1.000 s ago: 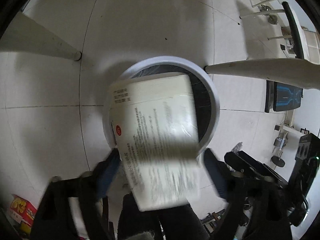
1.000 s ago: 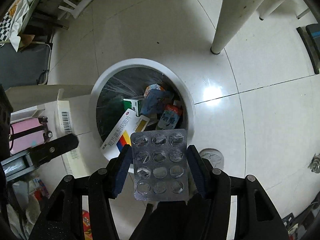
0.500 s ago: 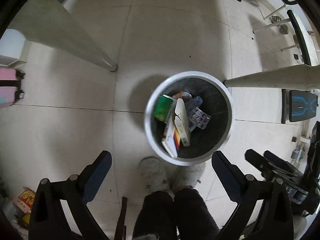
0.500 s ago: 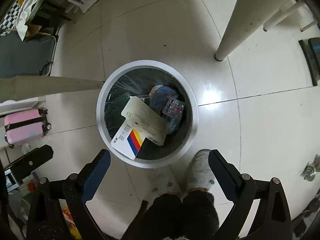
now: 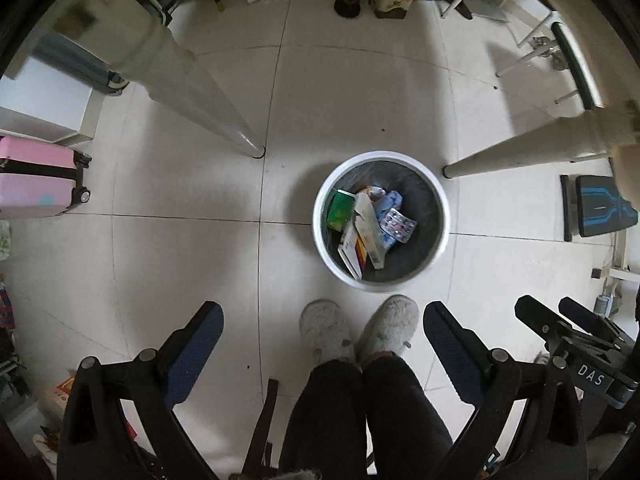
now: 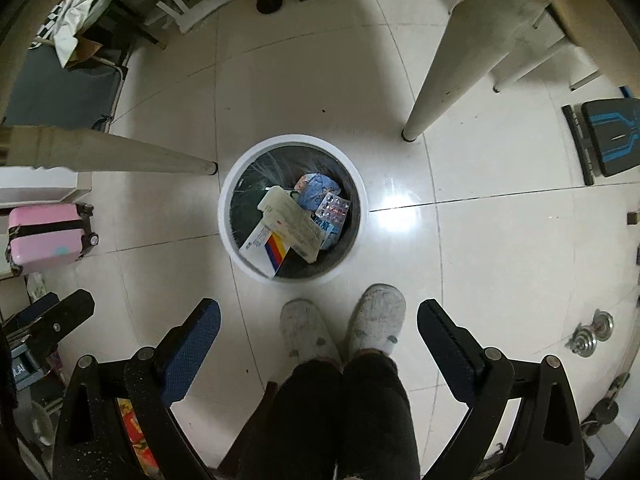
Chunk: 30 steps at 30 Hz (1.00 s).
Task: Collect trash
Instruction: 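Move both tools back over the table toward the remaining items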
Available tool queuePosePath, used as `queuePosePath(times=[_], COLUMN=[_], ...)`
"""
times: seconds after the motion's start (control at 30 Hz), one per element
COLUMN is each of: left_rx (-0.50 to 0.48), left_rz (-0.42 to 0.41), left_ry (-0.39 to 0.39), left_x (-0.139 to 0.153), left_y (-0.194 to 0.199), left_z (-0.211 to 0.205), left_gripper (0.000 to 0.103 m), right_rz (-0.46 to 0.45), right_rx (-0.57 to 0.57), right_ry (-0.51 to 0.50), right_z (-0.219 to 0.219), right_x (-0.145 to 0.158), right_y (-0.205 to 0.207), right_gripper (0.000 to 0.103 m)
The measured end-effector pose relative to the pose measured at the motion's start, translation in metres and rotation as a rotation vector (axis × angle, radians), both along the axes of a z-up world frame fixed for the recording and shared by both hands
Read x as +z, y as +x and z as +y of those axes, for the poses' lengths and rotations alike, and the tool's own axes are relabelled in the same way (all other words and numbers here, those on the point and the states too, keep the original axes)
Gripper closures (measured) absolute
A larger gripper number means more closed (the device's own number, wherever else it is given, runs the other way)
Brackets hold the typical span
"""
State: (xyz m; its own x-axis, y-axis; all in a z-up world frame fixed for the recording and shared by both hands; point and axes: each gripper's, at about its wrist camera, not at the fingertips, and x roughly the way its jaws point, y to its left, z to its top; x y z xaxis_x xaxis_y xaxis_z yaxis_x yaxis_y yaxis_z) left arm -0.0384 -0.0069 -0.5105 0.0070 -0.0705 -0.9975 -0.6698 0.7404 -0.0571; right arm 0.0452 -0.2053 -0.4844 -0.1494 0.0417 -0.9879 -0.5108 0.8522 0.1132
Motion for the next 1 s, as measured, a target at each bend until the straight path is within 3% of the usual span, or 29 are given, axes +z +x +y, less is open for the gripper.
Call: queuePosePath(times=[0.37,0.6,0.8,1.0], left_rx=[-0.033,-0.018,0.065,0.186], left_rz=[-0.066,-0.116,-0.128,-0.119], left_ry=[0.058,0.174,0.24,0.271], left_x=[0.123,0.193,0.222,0.23], left_y=[-0.02,-0.017,0.008,0.068], left_z=[-0.024,-0.01,0.02,0.06], left_gripper=[0.001,0.001,0.001,0.001], right_rz=[-0.053,-0.095,-0.124,-0.196], right_rx=[0.0,-0.01,0.043,0.245], right_ry=[0.048,0.136,0.159,0.102], right_z=[-0.004,0.014,0.051,0.114], right_x=[0.161,0.247,0.294,0.318], right_y=[-0.028,-0.025,0.024,0.128], right_gripper=[0.003,0.003,0.003,0.003])
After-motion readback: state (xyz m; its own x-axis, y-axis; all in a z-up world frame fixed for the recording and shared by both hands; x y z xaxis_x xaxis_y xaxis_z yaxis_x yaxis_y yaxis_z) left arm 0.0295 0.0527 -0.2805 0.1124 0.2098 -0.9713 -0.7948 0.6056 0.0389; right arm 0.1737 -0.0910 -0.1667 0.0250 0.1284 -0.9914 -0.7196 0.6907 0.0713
